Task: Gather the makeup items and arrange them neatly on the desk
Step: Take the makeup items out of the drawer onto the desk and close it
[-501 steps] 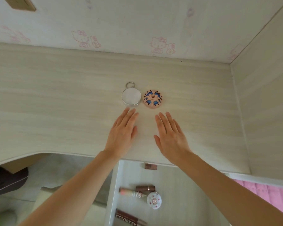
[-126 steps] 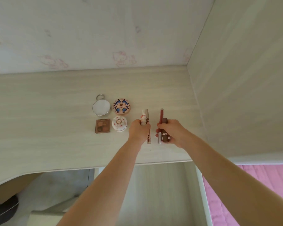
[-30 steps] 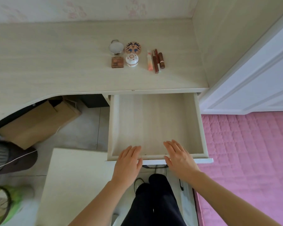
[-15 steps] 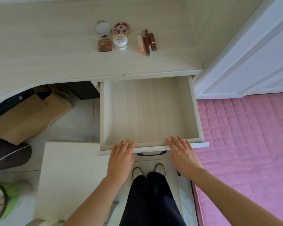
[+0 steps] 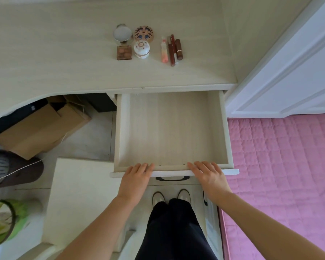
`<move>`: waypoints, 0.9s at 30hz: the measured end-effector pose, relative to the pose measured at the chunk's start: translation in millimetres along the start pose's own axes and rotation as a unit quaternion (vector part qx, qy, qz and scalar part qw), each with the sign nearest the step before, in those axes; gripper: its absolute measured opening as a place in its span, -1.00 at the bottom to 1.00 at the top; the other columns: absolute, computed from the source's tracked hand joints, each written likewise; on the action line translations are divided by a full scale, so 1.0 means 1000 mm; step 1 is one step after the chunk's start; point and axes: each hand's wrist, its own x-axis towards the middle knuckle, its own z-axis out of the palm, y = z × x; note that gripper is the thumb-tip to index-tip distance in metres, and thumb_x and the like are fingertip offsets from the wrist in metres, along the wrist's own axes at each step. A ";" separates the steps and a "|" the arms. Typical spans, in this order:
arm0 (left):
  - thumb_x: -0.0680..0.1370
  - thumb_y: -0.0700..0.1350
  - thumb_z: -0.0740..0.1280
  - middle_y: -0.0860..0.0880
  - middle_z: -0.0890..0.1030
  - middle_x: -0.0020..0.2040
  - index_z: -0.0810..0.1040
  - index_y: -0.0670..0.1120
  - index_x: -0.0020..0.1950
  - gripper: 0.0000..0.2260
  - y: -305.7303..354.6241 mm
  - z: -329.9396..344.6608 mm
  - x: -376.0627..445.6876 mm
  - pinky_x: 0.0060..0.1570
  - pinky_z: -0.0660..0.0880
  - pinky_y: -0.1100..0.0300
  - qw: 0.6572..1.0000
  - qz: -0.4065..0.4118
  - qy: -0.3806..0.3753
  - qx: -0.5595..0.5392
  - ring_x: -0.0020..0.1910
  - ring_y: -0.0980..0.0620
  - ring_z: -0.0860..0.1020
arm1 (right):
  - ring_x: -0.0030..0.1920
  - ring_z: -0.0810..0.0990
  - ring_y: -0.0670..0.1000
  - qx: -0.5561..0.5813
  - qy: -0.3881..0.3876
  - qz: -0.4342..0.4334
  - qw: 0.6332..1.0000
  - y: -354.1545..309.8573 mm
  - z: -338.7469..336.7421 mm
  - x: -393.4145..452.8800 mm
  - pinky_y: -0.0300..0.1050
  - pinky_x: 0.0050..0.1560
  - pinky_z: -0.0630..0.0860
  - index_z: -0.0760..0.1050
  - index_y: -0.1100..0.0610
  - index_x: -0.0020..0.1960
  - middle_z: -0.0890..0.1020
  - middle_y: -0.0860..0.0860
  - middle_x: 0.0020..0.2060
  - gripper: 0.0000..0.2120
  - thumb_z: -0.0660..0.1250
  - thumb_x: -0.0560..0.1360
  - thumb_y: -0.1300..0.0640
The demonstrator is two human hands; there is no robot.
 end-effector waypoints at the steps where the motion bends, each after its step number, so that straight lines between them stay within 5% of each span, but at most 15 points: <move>1: 0.11 -0.36 0.56 -0.10 0.63 0.01 0.57 -0.15 0.21 -0.33 0.001 -0.001 0.000 -0.06 0.60 -0.04 1.000 0.001 0.002 -0.002 -0.06 -0.14 0.62 | -0.07 0.65 0.14 -0.003 0.002 -0.005 1.000 0.000 0.000 0.001 0.11 -0.03 0.59 0.56 0.13 0.20 0.65 0.06 -0.03 -0.21 0.50 -0.02 0.46; 8: 0.09 -0.37 0.56 -0.08 0.62 0.04 0.56 -0.13 0.24 -0.29 0.007 -0.009 0.006 -0.04 0.59 -0.05 1.000 -0.019 0.001 -0.006 -0.02 -0.13 0.62 | -0.15 0.66 0.12 -0.006 -0.002 -0.034 0.999 0.010 -0.008 0.012 0.05 -0.17 0.61 0.59 0.12 0.15 0.67 0.06 -0.08 -0.23 0.51 -0.06 0.42; 14: 0.15 -0.38 0.52 -0.05 0.57 0.15 0.48 -0.10 0.33 -0.24 0.012 -0.012 0.019 0.15 0.51 -0.08 0.998 -0.058 0.010 -0.016 0.12 -0.12 0.56 | -0.14 0.66 0.11 -0.003 0.004 -0.053 0.999 0.024 -0.012 0.029 0.03 -0.17 0.59 0.59 0.12 0.16 0.67 0.05 -0.07 -0.26 0.48 -0.02 0.42; 22: 0.13 -0.37 0.56 -0.06 0.58 0.19 0.49 -0.10 0.33 -0.23 0.008 -0.010 0.026 0.16 0.51 -0.13 0.997 -0.072 0.000 -0.003 0.17 -0.15 0.57 | -0.11 0.65 0.10 -0.015 0.018 -0.074 0.997 0.033 -0.007 0.041 0.02 -0.12 0.59 0.56 0.11 0.21 0.66 0.04 -0.03 -0.29 0.48 0.08 0.42; 27: 0.11 -0.40 0.56 -0.09 0.57 0.22 0.44 -0.13 0.36 -0.18 0.003 -0.011 0.036 0.17 0.48 -0.20 0.998 -0.067 -0.004 -0.003 0.21 -0.19 0.55 | -0.10 0.64 0.11 -0.026 0.056 -0.091 0.994 0.036 -0.004 0.051 0.05 -0.11 0.57 0.51 0.12 0.24 0.65 0.05 -0.01 -0.48 0.07 0.37 0.40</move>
